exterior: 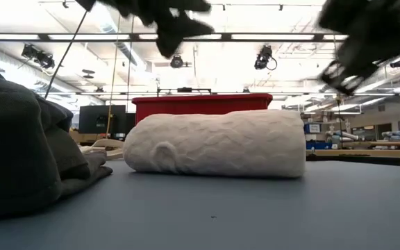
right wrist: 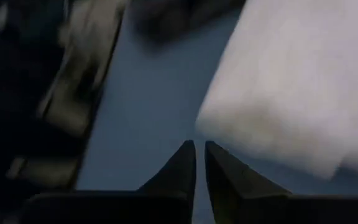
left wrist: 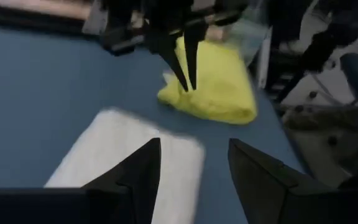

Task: Fold laundry
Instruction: Stack the yellow shirt on top of the white shirt

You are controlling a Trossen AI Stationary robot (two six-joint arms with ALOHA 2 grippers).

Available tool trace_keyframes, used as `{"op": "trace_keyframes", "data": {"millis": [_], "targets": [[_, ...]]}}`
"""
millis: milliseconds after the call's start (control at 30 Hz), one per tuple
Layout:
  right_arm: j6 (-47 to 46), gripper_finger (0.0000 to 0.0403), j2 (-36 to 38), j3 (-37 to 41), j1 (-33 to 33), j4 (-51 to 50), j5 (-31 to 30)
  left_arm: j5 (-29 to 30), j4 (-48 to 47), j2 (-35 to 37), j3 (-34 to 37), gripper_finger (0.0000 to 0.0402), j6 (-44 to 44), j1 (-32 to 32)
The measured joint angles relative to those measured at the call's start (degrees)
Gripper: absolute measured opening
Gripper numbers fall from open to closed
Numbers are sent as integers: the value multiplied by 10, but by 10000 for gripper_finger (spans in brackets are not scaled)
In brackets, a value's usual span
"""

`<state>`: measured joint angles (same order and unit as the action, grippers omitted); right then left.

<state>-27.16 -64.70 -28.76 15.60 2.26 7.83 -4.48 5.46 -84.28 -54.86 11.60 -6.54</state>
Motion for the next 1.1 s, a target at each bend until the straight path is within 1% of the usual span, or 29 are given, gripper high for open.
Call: {"op": "trace_keyframes", "data": {"millis": [67,133,167,233,333,433,533,600,667,767,900,933,1033,1100], "targets": [[-20,45,30,-43,34,-146,38,22,-8,21,0,192,4,-24],[-46,43,45,-76,79,-249,66,45,-6,27,0,192,4,-45],[-60,41,47,-86,102,-283,72,57,-10,27,0,192,9,-55],[-84,32,46,-96,149,-294,73,82,-14,25,1,192,25,-71],[-107,15,21,-87,198,-292,62,120,-11,20,0,192,57,-87],[-124,6,-21,-61,220,-264,66,149,-9,19,0,192,86,-98],[-144,11,-71,-29,225,-217,68,153,-11,20,0,192,84,-105],[-164,13,-100,-11,216,-191,46,153,-21,20,0,192,73,-105],[-204,12,-118,2,195,-177,14,153,-31,20,0,192,57,-103],[-257,7,-124,16,143,-152,-47,153,-60,23,0,192,41,-95],[-261,9,-110,26,55,-151,-122,153,-98,33,0,192,21,-80],[-250,10,-104,27,31,-156,-130,153,-105,35,0,192,18,-75],[-206,13,-86,29,-39,-176,-128,152,-134,46,0,192,7,-61],[-181,14,-69,31,-83,-182,-98,152,-147,55,0,192,-7,-51]]}}
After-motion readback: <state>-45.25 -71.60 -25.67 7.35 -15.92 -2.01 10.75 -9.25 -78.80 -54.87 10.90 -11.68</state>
